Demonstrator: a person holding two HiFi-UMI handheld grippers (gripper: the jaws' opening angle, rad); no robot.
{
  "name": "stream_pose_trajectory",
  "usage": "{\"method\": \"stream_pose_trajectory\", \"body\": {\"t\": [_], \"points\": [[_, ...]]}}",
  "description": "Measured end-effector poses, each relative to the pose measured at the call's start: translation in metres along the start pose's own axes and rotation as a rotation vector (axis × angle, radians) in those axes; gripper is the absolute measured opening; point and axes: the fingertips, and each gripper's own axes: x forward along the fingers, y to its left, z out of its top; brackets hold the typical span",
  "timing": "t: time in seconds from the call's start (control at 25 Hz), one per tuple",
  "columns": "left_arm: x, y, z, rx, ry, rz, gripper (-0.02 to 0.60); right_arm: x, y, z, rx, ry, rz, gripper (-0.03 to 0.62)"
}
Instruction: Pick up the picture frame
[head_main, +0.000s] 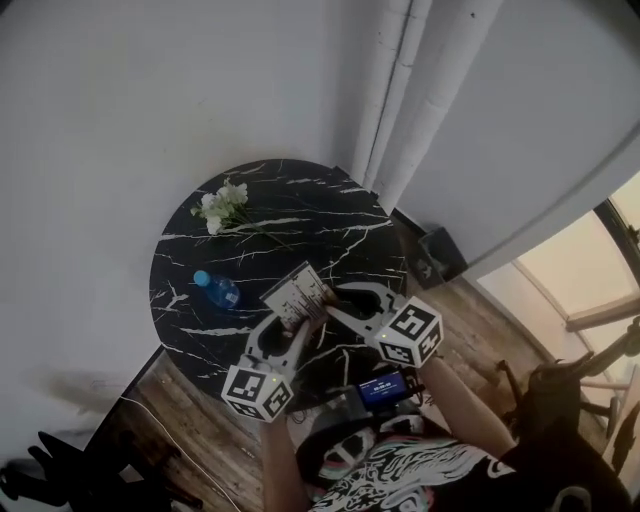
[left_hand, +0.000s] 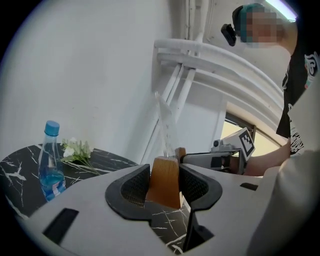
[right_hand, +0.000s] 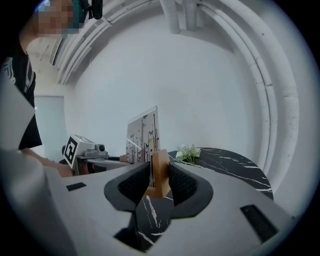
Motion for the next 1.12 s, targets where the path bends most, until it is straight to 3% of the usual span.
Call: {"method": "stream_pose_trajectory", "body": {"t": [0.28, 0.6, 0.88, 1.12], "points": [[-0.011, -0.035, 0.012, 0.076, -0.02, -0.047, 0.179, -0.037, 0.017, 0.005, 0.028, -0.075, -0.057, 0.12], [-0.023, -0.063, 0.031, 0.076, -0.09, -0.039, 0.179, -0.065, 0.033, 0.025, 0.003, -0.137, -0.04, 0.115], [-0.019, -0.098, 0.047, 0.184, -0.039, -0.034, 0.179, -0.098, 0.035, 0.035, 0.019, -0.18, -0.022, 0.112], [-0.019, -0.113, 0.04, 0.188, -0.031, -0.023, 0.181, -0.112, 0.036, 0.027, 0.032, -0.174, -0.012, 0.109]]}}
